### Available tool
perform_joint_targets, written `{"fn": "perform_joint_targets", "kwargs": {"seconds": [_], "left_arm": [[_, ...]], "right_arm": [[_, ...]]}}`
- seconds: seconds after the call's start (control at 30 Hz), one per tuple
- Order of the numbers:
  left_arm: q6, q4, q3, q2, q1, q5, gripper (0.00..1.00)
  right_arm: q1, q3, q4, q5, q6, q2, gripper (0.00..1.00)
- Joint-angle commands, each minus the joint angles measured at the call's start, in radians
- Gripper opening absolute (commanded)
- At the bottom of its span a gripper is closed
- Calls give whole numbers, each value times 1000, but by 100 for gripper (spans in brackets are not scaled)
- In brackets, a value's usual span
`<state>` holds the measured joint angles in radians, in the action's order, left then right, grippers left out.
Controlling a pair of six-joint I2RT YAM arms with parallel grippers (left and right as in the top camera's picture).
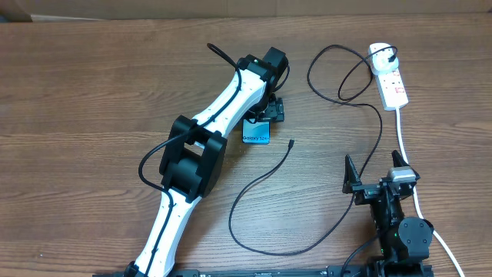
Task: Plug charger to phone and switch on socket
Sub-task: 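Close the left gripper on the phone's edge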
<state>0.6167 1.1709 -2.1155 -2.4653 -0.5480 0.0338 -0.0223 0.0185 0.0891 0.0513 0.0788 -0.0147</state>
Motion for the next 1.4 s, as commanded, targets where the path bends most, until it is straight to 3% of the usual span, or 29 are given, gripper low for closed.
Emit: {"fn": "perform_joint_targets", "kwargs": {"seconds": [0.0, 1.37], "left_arm": [[-19, -11, 6, -15, 3, -2, 100], [-53, -102, 106, -15, 14, -55, 100]], "right_arm": [[-6, -10, -7, -6, 1, 12, 100], [-6, -10, -7, -6, 1, 12, 100]]}}
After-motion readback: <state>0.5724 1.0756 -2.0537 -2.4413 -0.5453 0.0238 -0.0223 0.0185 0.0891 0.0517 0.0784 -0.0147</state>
